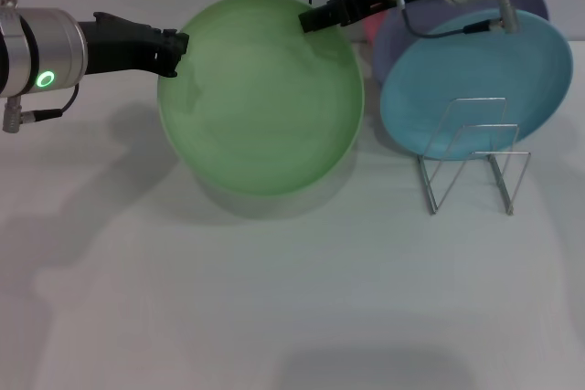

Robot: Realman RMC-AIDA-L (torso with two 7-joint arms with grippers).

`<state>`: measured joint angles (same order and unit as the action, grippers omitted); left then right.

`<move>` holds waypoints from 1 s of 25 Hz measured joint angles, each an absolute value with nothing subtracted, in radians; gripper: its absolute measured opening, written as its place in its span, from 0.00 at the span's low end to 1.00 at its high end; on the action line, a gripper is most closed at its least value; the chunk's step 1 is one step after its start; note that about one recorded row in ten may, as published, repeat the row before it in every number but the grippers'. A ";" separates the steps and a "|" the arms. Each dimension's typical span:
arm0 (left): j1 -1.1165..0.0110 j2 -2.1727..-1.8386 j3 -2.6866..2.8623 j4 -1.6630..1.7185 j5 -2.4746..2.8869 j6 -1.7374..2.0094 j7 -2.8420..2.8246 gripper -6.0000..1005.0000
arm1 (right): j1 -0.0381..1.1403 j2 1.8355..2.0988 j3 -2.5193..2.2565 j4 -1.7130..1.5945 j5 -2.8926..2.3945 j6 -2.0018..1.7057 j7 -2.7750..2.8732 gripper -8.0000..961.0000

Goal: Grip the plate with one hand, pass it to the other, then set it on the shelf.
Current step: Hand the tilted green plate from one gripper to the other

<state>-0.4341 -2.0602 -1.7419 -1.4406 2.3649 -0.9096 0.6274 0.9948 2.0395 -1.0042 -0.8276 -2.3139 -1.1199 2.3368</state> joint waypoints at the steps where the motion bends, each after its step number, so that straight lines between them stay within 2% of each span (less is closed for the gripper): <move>1: -0.434 -2.060 -1.742 -1.441 2.364 -0.910 0.627 0.06 | 0.995 2.039 -1.004 -0.826 -2.314 -1.120 2.335 0.62; 3: -0.434 -2.060 -1.741 -1.441 2.363 -0.910 0.627 0.06 | 0.998 2.039 -1.005 -0.821 -2.314 -1.120 2.334 0.55; 17: -0.438 -2.060 -1.740 -1.438 2.356 -0.910 0.627 0.06 | 1.019 2.029 -1.004 -0.780 -2.324 -1.120 2.344 0.50; 22: -0.440 -2.060 -1.739 -1.437 2.355 -0.910 0.627 0.06 | 1.022 2.026 -1.004 -0.777 -2.325 -1.120 2.344 0.33; 25: -0.440 -2.060 -1.739 -1.436 2.355 -0.910 0.627 0.06 | 1.024 2.026 -1.004 -0.777 -2.325 -1.120 2.345 0.33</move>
